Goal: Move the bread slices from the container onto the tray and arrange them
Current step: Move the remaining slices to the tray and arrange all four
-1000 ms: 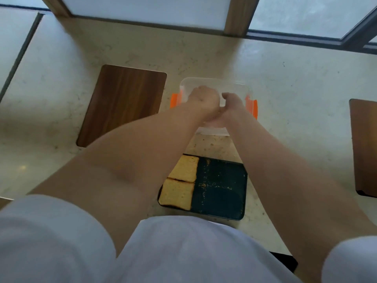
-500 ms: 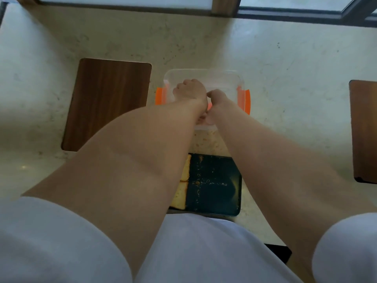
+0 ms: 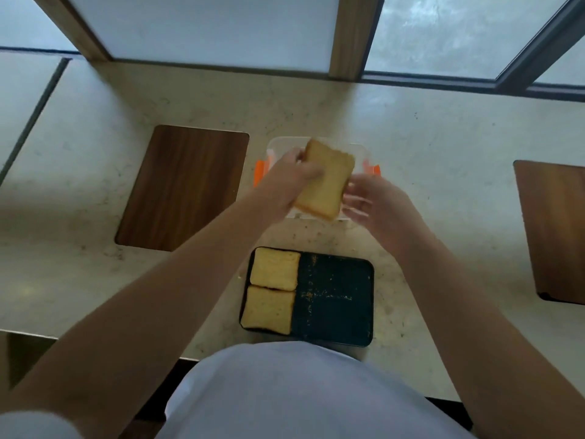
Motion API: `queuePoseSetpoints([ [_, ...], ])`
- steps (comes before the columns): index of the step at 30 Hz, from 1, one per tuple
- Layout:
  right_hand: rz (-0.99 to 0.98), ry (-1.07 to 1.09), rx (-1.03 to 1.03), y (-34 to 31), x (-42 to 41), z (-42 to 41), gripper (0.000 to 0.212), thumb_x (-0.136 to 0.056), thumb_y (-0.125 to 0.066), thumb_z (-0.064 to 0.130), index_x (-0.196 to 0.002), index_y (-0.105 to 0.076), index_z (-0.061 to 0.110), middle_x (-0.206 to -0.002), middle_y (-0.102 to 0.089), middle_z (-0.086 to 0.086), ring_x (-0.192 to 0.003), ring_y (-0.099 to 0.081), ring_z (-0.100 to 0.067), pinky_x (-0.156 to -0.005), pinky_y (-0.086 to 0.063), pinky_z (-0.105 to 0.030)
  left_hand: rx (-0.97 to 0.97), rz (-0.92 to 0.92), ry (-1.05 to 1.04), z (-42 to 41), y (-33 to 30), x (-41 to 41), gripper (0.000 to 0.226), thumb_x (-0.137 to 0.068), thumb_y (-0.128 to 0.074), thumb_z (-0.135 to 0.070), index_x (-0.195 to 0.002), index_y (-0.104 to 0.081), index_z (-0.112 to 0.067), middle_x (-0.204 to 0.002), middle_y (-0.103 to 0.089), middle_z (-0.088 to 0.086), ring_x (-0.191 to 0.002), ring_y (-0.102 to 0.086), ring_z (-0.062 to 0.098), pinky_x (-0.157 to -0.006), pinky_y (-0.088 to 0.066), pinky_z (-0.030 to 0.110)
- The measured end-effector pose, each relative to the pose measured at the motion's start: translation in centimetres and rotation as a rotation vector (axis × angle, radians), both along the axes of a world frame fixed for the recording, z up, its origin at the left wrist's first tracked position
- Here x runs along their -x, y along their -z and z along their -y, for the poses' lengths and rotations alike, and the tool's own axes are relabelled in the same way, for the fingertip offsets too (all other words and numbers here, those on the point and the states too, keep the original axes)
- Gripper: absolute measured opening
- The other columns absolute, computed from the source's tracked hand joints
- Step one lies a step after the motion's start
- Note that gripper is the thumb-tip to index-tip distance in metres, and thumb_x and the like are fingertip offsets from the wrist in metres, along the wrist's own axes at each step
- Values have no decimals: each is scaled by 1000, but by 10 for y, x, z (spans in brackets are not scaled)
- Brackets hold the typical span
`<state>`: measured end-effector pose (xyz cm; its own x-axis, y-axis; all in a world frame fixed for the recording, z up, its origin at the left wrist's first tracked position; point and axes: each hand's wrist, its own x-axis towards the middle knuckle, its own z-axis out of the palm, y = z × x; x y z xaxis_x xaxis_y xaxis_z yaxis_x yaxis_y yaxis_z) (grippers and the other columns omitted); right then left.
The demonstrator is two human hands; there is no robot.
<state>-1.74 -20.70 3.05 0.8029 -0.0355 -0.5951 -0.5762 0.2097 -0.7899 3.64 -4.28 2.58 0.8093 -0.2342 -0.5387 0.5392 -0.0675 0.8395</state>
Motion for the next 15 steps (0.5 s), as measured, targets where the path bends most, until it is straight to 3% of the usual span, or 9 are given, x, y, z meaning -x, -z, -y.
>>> queuePoseSetpoints([
  [4, -25, -208, 168, 12, 69, -14, 25, -96, -63, 18, -120, -57, 12, -117, -69, -8, -101, -72, -22, -90, -60, -38, 110, -199, -81, -19, 15, 75, 52, -96, -58, -14, -143, -40, -26, -134, -53, 10, -112, -62, 35, -84, -60, 51],
  [7, -111, -182, 122, 29, 106, -24, 27, -92, -70, 19, -117, -59, 15, -117, -69, -9, -104, -72, -24, -94, -58, -48, 117, -324, -140, -25, 31, 118, 49, -98, -56, -16, -143, -39, -28, -131, -55, 9, -110, -63, 35, -82, -60, 53],
  [10, -186, -128, 112, 40, 127, -34, 29, -90, -73, 21, -115, -59, 16, -117, -67, -10, -104, -70, -25, -92, -59, -48, 115, -397, -173, -33, 52, 148, 53, -97, -59, -23, -145, -39, -23, -131, -55, 11, -113, -62, 37, -86, -59, 55],
  [13, -199, -98, 91, 46, 141, -37, 28, -91, -71, 19, -117, -63, 16, -116, -69, -10, -102, -71, -26, -93, -59, -47, 323, -525, -240, -37, 62, 166, 53, -94, -59, -41, -140, -51, -16, -133, -62, 19, -116, -65, 38, -87, -58, 55],
  [15, -185, -66, -46, 46, 145, -34, 25, -94, -66, 15, -118, -65, 9, -108, -70, -11, -94, -70, -26, -86, -60, -39, 464, -567, -260, -39, 62, 170, 52, -97, -48, -49, -133, -61, -14, -129, -68, 19, -114, -67, 38, -87, -57, 54],
])
